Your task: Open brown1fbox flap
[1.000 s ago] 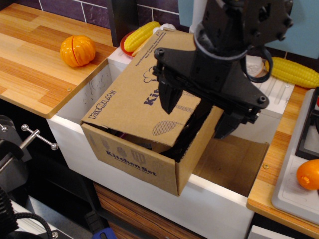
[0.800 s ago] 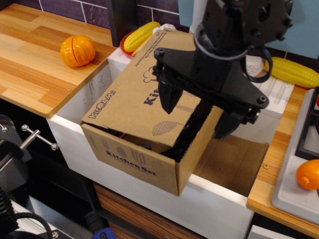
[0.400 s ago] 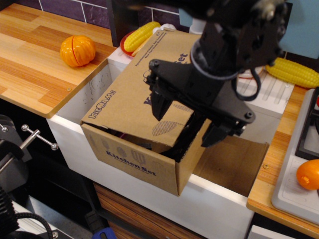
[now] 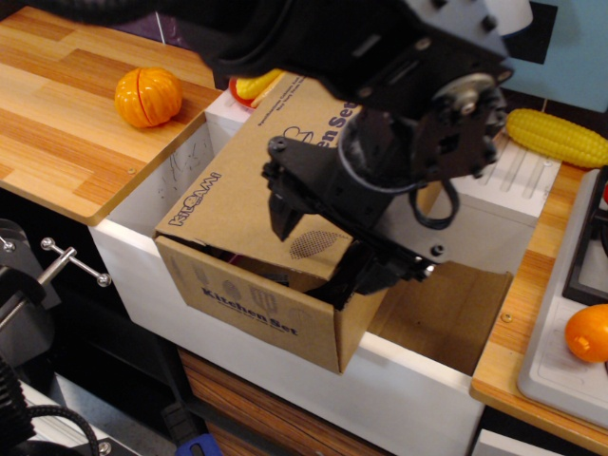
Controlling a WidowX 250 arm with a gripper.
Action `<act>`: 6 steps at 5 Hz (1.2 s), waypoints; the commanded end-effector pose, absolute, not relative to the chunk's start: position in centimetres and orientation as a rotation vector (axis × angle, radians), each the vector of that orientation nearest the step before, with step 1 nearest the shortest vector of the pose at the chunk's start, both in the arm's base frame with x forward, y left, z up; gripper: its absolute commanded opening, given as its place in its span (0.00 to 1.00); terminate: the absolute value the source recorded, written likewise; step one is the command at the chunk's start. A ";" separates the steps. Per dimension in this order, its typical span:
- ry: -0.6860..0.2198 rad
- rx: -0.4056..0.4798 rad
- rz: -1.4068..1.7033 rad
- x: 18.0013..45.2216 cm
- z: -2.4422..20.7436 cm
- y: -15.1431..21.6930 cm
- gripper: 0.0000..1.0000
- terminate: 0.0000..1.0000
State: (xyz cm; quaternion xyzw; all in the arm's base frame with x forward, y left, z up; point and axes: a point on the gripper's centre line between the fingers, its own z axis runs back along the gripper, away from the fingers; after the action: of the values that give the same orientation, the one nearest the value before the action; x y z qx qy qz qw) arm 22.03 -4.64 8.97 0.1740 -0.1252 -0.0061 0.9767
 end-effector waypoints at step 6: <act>-0.254 0.535 -0.170 23.9 14.3 -0.7 1.00 0.00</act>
State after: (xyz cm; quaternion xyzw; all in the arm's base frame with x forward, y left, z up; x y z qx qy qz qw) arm 23.37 -0.30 13.87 0.2728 -0.0994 -0.1040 0.9512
